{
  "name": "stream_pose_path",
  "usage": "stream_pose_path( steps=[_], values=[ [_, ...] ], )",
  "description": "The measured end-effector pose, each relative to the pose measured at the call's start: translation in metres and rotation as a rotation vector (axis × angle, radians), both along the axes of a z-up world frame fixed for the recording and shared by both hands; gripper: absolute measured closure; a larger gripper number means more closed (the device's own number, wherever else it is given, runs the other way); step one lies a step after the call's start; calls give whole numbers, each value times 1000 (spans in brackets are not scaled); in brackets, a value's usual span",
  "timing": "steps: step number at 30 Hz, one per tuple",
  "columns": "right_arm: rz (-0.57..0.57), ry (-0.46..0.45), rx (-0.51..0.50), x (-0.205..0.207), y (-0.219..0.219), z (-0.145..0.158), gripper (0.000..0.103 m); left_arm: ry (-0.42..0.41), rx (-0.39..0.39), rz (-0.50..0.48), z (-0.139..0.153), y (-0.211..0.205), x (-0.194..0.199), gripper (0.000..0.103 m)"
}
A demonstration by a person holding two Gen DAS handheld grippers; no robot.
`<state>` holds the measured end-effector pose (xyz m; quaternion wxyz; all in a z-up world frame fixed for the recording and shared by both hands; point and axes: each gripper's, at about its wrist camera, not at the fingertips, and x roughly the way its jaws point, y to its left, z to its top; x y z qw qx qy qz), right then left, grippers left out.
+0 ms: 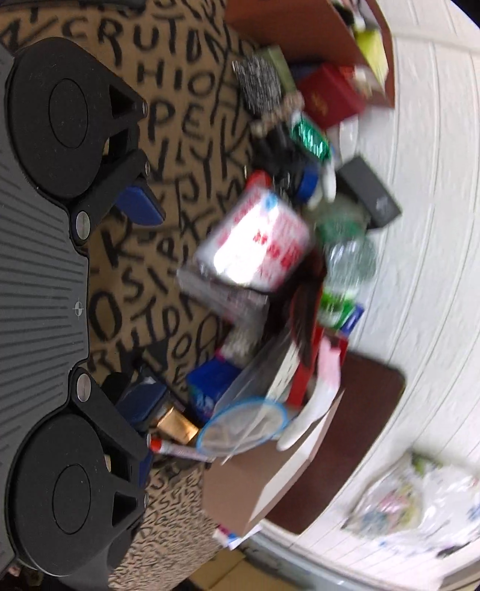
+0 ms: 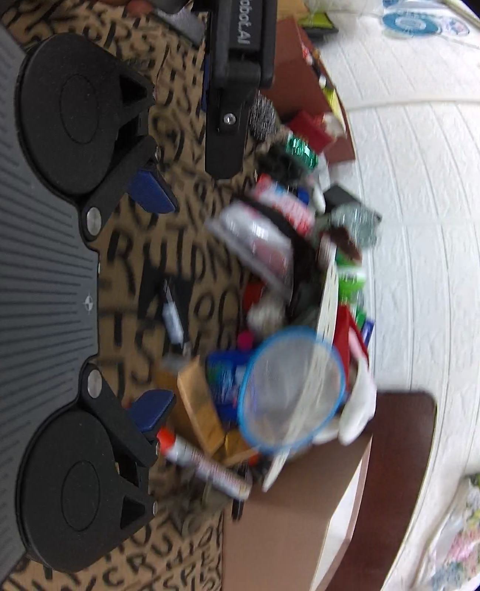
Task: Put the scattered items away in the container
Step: 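Move the empty left gripper back toward the pile, then grasp the black marker with the left gripper while the right gripper grasps the gold box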
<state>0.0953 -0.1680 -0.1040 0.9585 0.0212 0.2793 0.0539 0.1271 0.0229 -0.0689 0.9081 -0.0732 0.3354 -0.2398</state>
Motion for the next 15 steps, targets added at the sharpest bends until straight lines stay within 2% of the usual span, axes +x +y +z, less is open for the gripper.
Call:
stream_pose_path(
  steps=[4, 8, 15],
  values=[
    [-50, 10, 14, 4, -20, -4, 22, -9, 50, -84, -7, -27, 3, 29],
    [-103, -1, -4, 6, -32, -3, 31, -4, 100, -148, -16, -44, 7, 50],
    [-144, -7, 22, 15, -49, 4, 35, 0, 112, -223, -24, -62, 9, 50]
  ],
)
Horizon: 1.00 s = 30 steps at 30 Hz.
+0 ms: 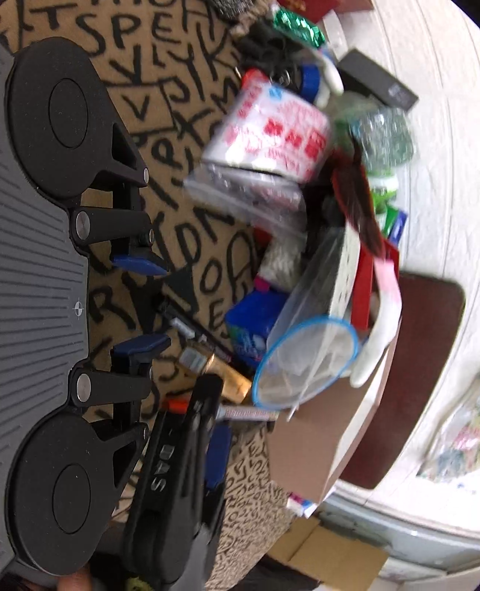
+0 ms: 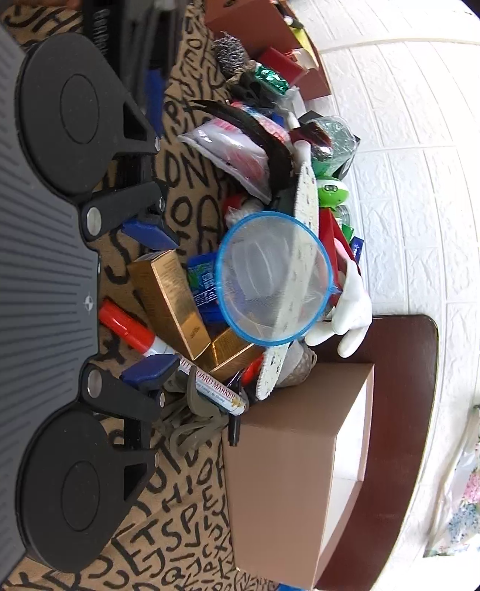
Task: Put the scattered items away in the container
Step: 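Grasp the black marker with the left gripper while the right gripper grasps the gold box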
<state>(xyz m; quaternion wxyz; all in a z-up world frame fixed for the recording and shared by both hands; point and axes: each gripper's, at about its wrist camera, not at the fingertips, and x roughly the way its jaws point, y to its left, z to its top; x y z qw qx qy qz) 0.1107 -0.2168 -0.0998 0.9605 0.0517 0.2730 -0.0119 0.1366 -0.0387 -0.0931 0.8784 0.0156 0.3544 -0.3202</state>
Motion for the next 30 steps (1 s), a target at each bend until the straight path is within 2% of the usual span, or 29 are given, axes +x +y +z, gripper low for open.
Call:
stream_pose_path(
  steps=[5, 6, 10, 11, 12, 13, 17, 19, 21, 25, 27, 29, 30],
  values=[
    [12, 13, 17, 12, 5, -1, 36, 20, 14, -24, -9, -16, 10, 50],
    [17, 16, 22, 14, 6, -1, 40, 27, 15, -22, -12, -18, 13, 51],
    [16, 50, 34, 23, 10, -7, 46, -7, 34, -11, -17, -22, 17, 62],
    [8, 64, 40, 25, 9, -9, 46, -9, 36, -9, -17, -23, 17, 69],
    [4, 71, 53, 26, 7, -11, 47, -13, 40, -8, -17, -23, 17, 72],
    [2, 78, 57, 25, 5, -12, 51, -16, 44, -7, -17, -23, 16, 80],
    [1, 94, 93, 17, -2, -14, 69, 1, 23, -12, -15, -21, 15, 85],
    [11, 118, 101, 12, -2, -17, 90, 21, 2, -3, -13, -17, 13, 85],
    [23, 136, 91, 6, 1, -20, 100, 16, 3, 9, -13, -14, 9, 85],
    [22, 133, 83, -3, 1, -18, 100, 2, 10, 45, -10, 0, -6, 86],
    [30, 109, 100, -6, 1, -14, 97, -14, 30, 80, -10, 11, -15, 86],
    [32, 86, 105, -8, 2, -9, 85, -2, 28, 119, -11, 26, -22, 87],
    [30, 74, 101, -7, 3, -7, 69, 9, 17, 136, -12, 33, -23, 87]
  ],
)
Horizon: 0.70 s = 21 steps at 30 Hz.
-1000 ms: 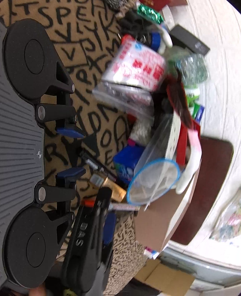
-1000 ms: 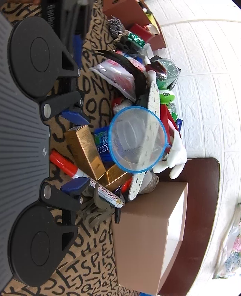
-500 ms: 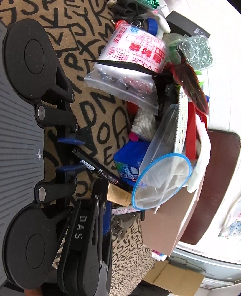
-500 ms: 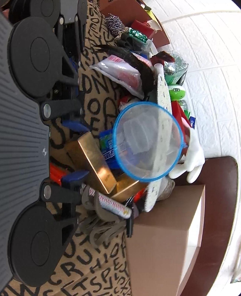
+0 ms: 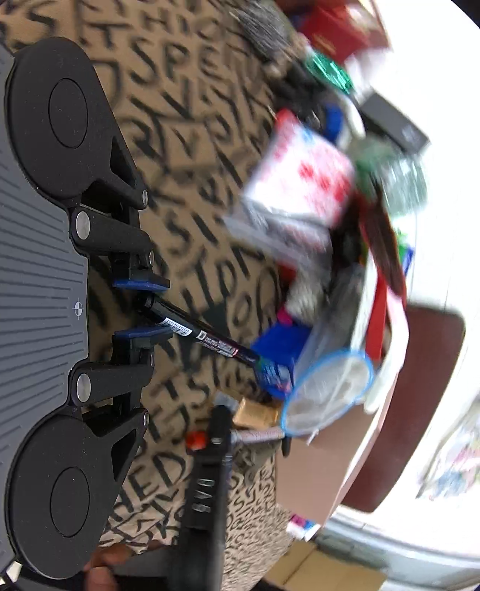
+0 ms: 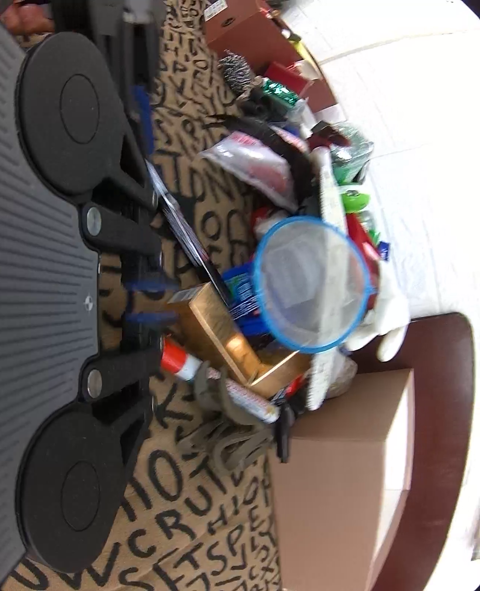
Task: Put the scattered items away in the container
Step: 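Grasp the black marker with the left gripper while the right gripper grasps the gold box, then lift the black marker with the left gripper while the right gripper lifts the gold box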
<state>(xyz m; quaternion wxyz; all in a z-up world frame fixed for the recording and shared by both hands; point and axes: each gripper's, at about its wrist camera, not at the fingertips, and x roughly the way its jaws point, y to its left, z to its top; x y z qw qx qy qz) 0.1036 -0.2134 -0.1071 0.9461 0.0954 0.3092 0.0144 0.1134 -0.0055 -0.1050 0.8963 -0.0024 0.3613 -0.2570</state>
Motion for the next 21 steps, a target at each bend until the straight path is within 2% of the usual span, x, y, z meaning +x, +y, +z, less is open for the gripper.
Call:
stream_pose_path(
  steps=[1, 2, 3, 4, 6, 8, 9, 12, 13, 14, 15, 16, 21],
  values=[
    [-3, -11, -8, 2, 2, 2, 58, 6, -7, 12, 0, 5, -1, 87],
    [-8, -23, -18, 4, 4, 2, 41, 6, -8, 17, 1, 8, -1, 83],
    [-13, -30, -29, 8, 7, 3, 38, 2, -9, 18, 2, 10, -1, 79],
    [-16, -31, -36, 12, 8, 3, 39, -3, -8, 15, 3, 9, 0, 65],
    [-21, -25, -27, 21, 10, 1, 40, -9, -6, 4, 3, 4, 3, 63],
    [-44, -20, -27, 29, 10, -1, 40, -7, -10, -10, 2, -3, 8, 53],
    [-62, -14, -37, 32, 9, -3, 40, -9, -11, -14, 1, -7, 10, 52],
    [-93, 8, -55, 38, 5, -10, 48, -15, -5, -20, -3, -16, 16, 52],
    [-87, 14, -46, 38, 3, -11, 54, -13, -5, -17, -4, -18, 17, 53],
    [-84, 17, -41, 36, 1, -11, 57, -11, -5, -9, -4, -18, 18, 69],
    [-80, 18, -44, 34, 0, -12, 61, -9, -3, 2, -4, -17, 19, 80],
    [-73, 19, -46, 32, 0, -11, 66, -2, -7, 8, -4, -14, 19, 86],
    [10, 37, -43, 12, 2, -7, 70, 15, -34, 81, -2, 6, 10, 93]
  ],
)
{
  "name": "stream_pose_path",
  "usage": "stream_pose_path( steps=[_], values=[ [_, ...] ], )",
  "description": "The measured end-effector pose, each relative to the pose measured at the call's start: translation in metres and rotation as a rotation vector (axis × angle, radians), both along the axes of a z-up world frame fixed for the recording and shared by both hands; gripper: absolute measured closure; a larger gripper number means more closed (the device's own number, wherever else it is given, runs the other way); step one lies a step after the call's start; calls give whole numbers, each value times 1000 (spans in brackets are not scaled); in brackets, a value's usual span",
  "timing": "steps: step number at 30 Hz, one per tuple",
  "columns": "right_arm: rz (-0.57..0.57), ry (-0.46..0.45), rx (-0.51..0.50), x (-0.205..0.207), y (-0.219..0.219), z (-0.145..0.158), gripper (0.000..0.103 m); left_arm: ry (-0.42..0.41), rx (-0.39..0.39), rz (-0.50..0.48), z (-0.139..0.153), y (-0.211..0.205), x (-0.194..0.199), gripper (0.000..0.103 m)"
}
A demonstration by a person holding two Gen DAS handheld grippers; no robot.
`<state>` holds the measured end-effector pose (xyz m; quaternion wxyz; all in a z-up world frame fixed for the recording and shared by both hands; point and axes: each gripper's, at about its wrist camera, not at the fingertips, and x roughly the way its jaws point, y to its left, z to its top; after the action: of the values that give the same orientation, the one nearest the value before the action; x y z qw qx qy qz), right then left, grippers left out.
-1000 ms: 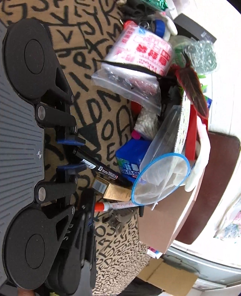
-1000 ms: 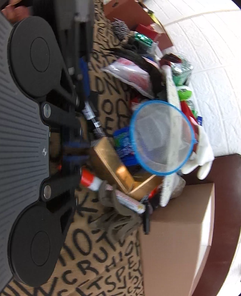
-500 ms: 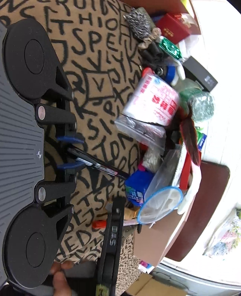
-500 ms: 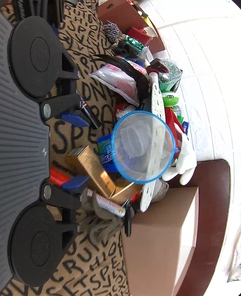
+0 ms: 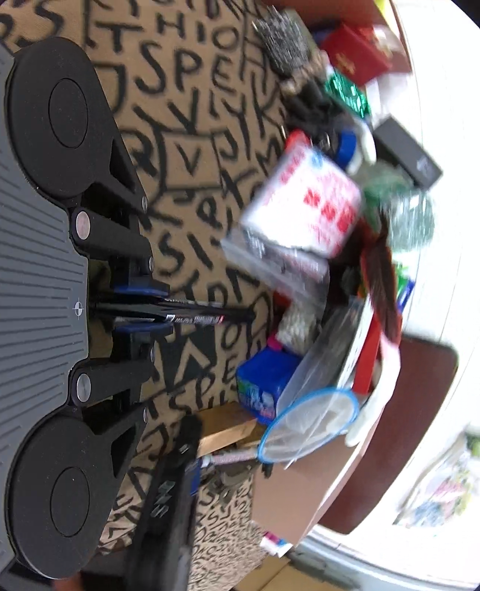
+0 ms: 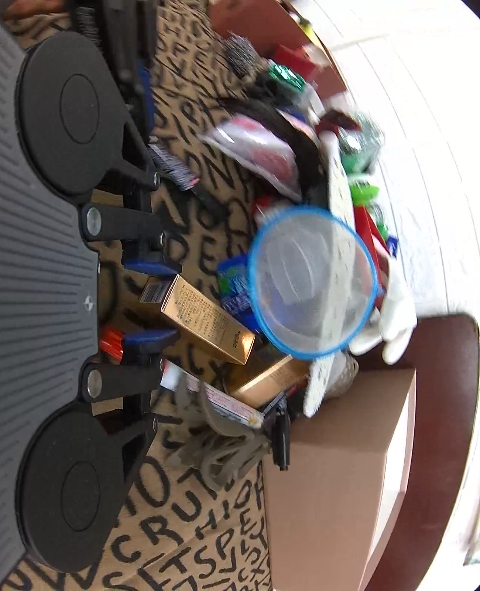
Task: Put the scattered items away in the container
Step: 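Lift the black marker with the left gripper while the right gripper lifts the gold box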
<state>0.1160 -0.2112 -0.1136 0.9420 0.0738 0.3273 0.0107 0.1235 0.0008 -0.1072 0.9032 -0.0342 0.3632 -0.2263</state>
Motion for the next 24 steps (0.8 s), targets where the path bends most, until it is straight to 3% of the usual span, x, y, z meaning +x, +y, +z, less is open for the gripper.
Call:
stream_pose_path(
  steps=[5, 6, 7, 11, 14, 18, 20, 22, 24],
  values=[
    [153, 31, 9, -27, 11, 4, 73, 21, 3, 70, 4, 30, -20, 92],
    [188, 41, -3, -33, 15, 5, 73, 31, -6, 77, 5, 34, -23, 89],
    [215, 49, -12, -38, 17, 6, 73, 39, -19, 84, 6, 38, -25, 67],
    [225, 50, -20, -39, 24, 11, 71, 44, -38, 100, 6, 38, -18, 56],
    [208, 27, -36, -31, 28, 14, 59, 34, -26, 82, 6, 28, -13, 47],
    [189, 14, -60, -22, 31, 15, 56, 12, 25, 60, 4, 14, -7, 47],
    [185, 16, -69, -17, 32, 13, 56, 7, 53, 65, 4, 11, -5, 76],
    [184, 30, -72, -13, 33, 9, 60, 14, 56, 69, 4, 13, -3, 82],
    [190, 50, -76, -10, 34, 6, 70, 27, 39, 67, 4, 17, -1, 83]
  ],
)
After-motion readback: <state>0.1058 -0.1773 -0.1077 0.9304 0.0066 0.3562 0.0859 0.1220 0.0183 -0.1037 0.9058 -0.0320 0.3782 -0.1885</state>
